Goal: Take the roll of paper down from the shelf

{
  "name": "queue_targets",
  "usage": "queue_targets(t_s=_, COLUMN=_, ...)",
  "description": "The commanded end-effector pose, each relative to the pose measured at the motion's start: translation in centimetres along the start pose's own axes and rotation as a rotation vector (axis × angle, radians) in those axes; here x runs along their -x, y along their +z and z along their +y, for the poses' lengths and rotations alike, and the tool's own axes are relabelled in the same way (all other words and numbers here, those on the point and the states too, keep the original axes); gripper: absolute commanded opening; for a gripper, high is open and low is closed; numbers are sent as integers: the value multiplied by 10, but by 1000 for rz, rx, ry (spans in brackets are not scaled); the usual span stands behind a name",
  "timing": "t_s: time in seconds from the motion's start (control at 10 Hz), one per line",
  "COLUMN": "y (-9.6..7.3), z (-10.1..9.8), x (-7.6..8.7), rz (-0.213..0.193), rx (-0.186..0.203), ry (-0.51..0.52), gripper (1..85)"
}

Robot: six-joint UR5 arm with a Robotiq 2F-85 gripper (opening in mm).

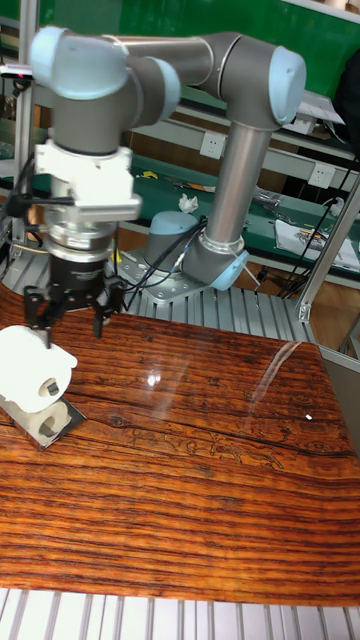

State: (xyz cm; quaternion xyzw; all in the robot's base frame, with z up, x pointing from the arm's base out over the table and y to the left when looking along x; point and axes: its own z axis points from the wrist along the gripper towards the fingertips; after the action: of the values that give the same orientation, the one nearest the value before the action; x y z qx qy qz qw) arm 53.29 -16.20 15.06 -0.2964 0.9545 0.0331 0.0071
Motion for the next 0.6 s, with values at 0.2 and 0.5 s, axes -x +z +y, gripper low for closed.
queue_targets(t_s=0.2, y=6, z=-22, x=-21, rz=-19, rx=16, ry=-186, gripper=850)
queue_targets(t_s=0.5, y=16, z=-24, x=-29, rz=-30, rx=33, ry=-215, gripper=850)
